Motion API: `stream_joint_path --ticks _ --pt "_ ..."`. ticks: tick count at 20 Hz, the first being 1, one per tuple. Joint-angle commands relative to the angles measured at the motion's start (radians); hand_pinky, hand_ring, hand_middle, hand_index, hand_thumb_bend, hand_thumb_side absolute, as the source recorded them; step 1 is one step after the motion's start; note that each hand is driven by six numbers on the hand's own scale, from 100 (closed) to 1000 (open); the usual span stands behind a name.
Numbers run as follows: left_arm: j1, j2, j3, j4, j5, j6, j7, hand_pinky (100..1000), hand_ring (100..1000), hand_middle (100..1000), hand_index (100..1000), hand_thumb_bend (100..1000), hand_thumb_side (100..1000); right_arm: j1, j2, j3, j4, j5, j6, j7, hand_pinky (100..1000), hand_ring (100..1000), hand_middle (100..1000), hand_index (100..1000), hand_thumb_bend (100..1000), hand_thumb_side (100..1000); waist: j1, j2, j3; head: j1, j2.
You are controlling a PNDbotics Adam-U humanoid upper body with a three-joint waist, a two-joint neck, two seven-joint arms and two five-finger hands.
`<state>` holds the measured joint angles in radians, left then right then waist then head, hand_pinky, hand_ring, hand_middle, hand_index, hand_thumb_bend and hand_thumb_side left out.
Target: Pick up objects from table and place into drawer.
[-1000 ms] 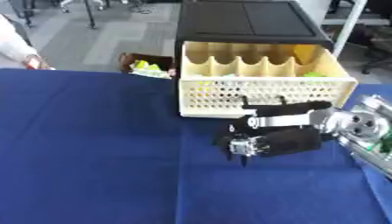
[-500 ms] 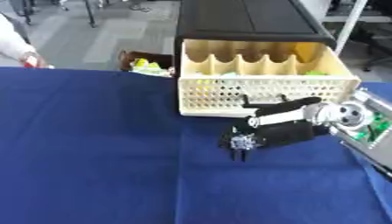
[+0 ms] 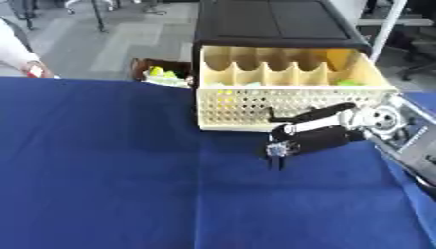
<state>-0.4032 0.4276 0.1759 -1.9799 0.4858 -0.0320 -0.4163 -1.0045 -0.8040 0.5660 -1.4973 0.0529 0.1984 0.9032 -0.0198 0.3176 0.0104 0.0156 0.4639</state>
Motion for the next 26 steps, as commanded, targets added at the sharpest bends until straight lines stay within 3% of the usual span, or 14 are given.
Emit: stream_joint_path --ticks 1,19,26 --pt "-0.002 0.005 0.014 -0.02 -0.009 -0.001 -0.005 289 492 488 752 100 779 -0.03 0.006 -0.022 0.048 0.035 -0.014 0.004 869 732 704 912 100 1000 0.003 -0.014 0.005 -0.003 -0.009" --pt "0.011 -0.011 0.024 -0.02 -0.036 0.008 -0.018 290 493 487 751 100 796 -0.092 0.103 -0.067 0.198 0.12 -0.063 0.004 865 714 683 893 100 1000 0.001 -0.004 0.013 -0.012 -0.018" --pt "0.021 -0.021 0.024 -0.02 -0.051 0.018 -0.034 292 493 486 751 100 804 -0.141 0.164 -0.125 0.283 0.173 -0.066 0.004 844 681 643 867 100 1000 -0.002 -0.001 0.018 -0.021 -0.035"
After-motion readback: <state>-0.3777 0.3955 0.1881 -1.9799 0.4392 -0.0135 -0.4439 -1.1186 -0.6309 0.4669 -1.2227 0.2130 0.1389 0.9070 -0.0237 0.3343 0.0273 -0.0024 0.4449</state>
